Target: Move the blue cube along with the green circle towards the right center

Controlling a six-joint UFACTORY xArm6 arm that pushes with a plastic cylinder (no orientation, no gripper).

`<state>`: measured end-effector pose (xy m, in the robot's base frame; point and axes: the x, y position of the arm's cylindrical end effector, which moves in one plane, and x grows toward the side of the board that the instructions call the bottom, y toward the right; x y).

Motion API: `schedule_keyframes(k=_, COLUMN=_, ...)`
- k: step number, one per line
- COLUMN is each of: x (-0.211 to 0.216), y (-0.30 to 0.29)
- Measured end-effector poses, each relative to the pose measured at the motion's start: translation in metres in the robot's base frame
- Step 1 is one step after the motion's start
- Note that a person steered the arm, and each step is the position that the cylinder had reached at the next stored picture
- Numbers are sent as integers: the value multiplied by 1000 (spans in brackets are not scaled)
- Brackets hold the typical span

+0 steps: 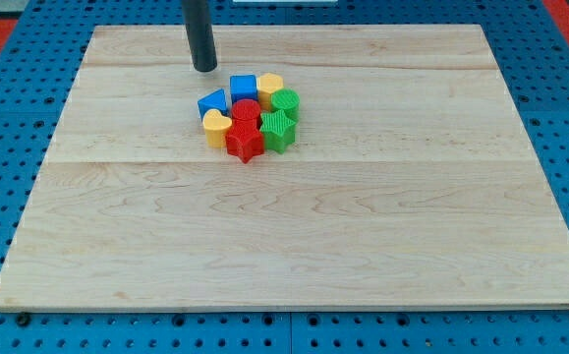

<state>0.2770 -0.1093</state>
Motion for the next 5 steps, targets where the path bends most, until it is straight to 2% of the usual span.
schedule_keyframes(k=5, x=-7, y=1)
